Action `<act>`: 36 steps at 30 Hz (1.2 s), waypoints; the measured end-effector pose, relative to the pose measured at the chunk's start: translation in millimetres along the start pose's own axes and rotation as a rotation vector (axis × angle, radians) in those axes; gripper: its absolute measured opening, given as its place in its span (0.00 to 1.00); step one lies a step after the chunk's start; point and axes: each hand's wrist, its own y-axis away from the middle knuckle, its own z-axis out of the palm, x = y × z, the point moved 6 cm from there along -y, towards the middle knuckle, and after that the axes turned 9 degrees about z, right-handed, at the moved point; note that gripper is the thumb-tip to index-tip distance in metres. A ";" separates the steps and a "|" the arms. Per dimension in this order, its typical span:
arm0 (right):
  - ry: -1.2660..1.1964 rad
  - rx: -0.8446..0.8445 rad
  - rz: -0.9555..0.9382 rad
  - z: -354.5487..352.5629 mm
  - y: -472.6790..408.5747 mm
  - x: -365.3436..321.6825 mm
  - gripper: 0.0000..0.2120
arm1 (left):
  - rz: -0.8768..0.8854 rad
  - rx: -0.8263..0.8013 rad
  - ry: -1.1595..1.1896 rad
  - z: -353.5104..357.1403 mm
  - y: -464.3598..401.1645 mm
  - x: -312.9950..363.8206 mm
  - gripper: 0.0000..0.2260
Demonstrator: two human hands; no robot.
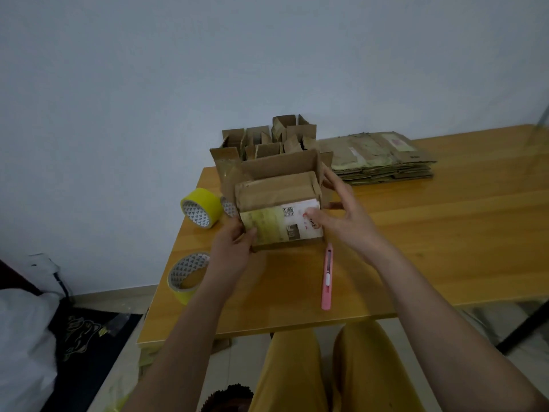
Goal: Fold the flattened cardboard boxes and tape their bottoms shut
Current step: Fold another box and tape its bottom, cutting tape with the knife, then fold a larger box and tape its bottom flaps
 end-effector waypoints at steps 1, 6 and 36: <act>-0.006 0.007 -0.009 -6.3 0.9 -1.9 0.35 | 0.038 -0.019 0.001 7.2 -2.8 6.2 0.22; -0.019 0.197 -0.023 -62.2 13.4 8.2 0.28 | 0.101 -0.159 -0.007 69.9 -12.8 25.7 0.32; 0.401 0.558 0.466 -161.8 -51.2 135.7 0.17 | 0.349 -0.416 -0.851 273.8 -168.6 -0.5 0.17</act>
